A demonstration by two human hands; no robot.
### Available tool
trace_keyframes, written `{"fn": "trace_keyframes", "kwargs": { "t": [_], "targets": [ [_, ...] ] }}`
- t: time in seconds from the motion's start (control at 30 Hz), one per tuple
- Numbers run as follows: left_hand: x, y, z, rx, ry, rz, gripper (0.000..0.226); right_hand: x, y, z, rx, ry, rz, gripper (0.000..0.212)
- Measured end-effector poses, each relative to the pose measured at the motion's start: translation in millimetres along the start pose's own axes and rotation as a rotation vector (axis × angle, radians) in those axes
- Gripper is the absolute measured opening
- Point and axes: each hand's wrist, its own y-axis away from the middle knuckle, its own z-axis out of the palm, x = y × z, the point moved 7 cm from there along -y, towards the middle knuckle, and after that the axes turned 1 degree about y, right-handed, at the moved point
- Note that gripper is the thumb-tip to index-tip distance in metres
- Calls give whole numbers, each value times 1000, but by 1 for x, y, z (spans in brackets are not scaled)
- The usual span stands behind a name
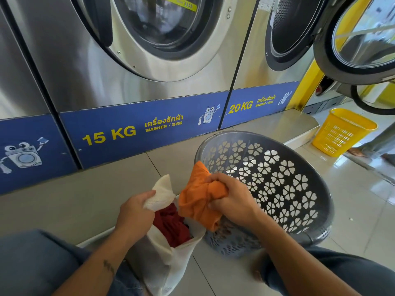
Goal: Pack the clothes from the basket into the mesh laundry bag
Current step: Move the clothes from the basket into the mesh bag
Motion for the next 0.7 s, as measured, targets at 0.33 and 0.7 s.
{"fn": "trace_keyframes", "kwargs": {
  "t": [0.33, 0.7],
  "targets": [
    [-9, -4, -5, -15, 238, -138, 42, -114, 46, 28, 351, 609, -654, 38],
    [-23, -2, -30, -1, 321, -160, 48, -66, 8, 129, -176, 913, -584, 40]
  ]
}}
